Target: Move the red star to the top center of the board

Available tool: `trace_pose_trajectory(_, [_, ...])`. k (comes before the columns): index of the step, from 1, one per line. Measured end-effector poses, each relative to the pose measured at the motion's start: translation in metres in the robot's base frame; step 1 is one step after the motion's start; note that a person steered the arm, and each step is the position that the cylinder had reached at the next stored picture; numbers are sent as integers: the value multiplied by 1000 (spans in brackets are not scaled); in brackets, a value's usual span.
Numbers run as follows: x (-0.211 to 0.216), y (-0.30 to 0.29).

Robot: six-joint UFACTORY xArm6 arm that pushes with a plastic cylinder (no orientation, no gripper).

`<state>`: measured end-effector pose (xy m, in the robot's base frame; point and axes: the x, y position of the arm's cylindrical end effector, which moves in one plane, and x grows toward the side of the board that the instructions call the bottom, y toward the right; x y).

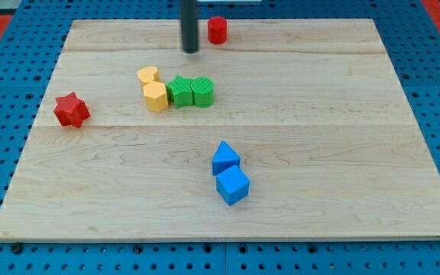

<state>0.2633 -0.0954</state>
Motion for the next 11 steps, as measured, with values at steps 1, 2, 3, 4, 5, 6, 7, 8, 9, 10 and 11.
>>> trace_pose_trajectory(1, [-2, -94])
trace_pose_trajectory(2, [61, -45])
trace_pose_trajectory(3, [141, -38])
trace_pose_trajectory(4, [190, -53])
trace_pose_trajectory(5, [240, -79])
trace_pose_trajectory(6, [210, -145])
trace_pose_trajectory(7, [134, -148])
trace_pose_trajectory(8, [85, -140])
trace_pose_trajectory(9, [105, -94])
trace_pose_trajectory(10, [82, -86])
trace_pose_trajectory(11, [18, -86])
